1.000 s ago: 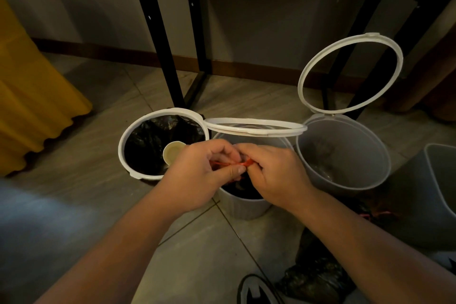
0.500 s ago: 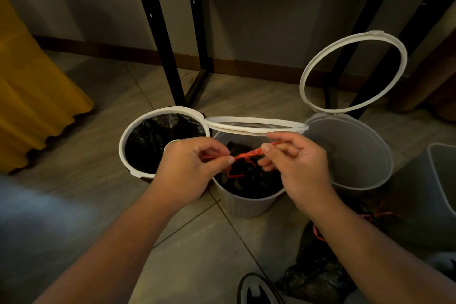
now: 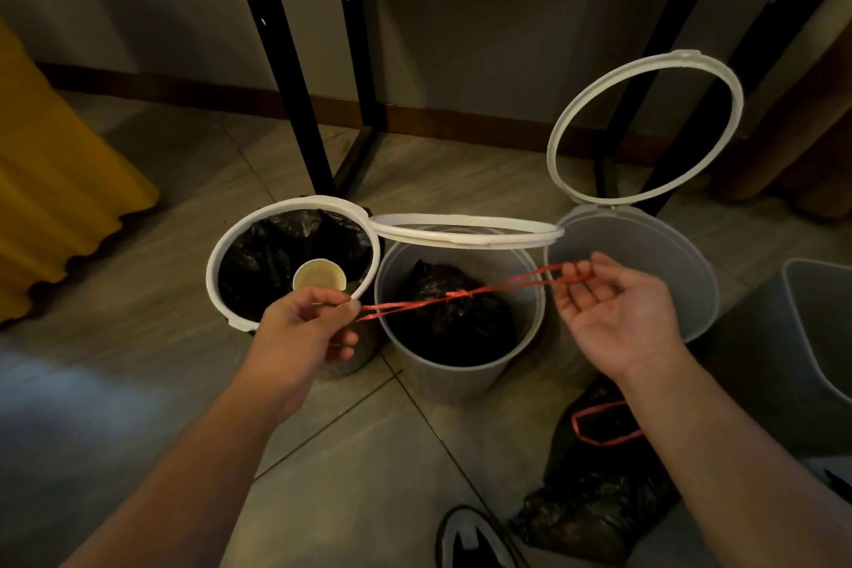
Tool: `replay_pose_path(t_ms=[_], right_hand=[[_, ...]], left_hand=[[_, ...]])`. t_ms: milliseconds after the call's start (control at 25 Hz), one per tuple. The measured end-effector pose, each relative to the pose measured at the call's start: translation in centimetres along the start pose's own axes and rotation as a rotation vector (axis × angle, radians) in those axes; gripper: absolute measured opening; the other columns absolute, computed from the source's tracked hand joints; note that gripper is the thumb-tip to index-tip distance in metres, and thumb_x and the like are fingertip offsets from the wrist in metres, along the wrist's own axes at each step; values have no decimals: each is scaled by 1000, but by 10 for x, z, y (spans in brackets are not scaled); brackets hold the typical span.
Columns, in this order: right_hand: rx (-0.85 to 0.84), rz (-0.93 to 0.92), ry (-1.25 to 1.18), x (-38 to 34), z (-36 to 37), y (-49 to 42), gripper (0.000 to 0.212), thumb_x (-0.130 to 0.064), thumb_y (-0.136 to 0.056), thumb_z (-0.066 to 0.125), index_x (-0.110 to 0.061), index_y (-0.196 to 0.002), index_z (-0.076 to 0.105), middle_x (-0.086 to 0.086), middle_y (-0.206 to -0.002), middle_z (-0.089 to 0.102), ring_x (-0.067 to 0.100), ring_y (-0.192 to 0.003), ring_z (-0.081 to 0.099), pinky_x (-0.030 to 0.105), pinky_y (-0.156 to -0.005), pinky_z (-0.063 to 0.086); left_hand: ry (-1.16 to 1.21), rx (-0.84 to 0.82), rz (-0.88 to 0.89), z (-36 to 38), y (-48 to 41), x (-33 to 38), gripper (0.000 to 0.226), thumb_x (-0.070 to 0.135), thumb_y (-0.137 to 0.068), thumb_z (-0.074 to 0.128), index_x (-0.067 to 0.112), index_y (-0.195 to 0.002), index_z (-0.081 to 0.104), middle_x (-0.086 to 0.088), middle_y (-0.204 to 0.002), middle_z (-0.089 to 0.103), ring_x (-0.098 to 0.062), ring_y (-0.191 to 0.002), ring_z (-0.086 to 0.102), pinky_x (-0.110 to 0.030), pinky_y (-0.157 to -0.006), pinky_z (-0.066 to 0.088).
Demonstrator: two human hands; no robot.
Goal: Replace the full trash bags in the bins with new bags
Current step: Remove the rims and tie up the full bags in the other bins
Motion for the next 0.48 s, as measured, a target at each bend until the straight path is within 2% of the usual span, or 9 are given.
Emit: replay_pose_path(t_ms=[80, 200, 320, 480], right_hand=[[68, 64, 0, -4, -13, -10, 22, -2, -98, 51, -12, -111, 66, 6, -85, 66, 18, -72, 67, 36, -79, 57], [143, 117, 60, -14, -28, -23, 12, -7, -99, 53, -12, -100, 64, 4, -85, 59, 16, -74, 57, 34, -76, 52], [173, 129, 132, -22, -36, -30, 9, -13, -95, 58, -14, -88, 64, 5, -86, 59, 19, -78, 57, 37, -77, 51], [176, 143, 170, -25, -39, -33, 8, -19, -93, 60, -17, -86, 64, 7, -96, 61, 22, -89, 60, 37, -86, 49]], left_hand=[[-96, 73, 14, -13, -5, -9, 14, 4, -93, 77, 16, -86, 73, -8, -71, 68, -17, -55, 67, -28, -50, 55], [-210, 125, 40, -27, -11, -16, 26, 4, -94, 76, 22, -77, 71, -6, -65, 68, -18, -50, 64, -30, -49, 55], [-338, 145, 68, -39, -14, -18, 28, 7, -95, 75, 28, -77, 71, -5, -63, 68, -18, -48, 62, -34, -50, 55], [-478, 193, 95, -48, -12, -12, 20, 9, -94, 76, 23, -83, 69, -4, -69, 74, -19, -47, 62, -44, -58, 58]])
Point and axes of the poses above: each hand's wrist, its own y-axis away from the middle knuckle, its own z-axis out of the palm, x = y × z, the point moved 7 cm from there along -y, towards the middle knuckle
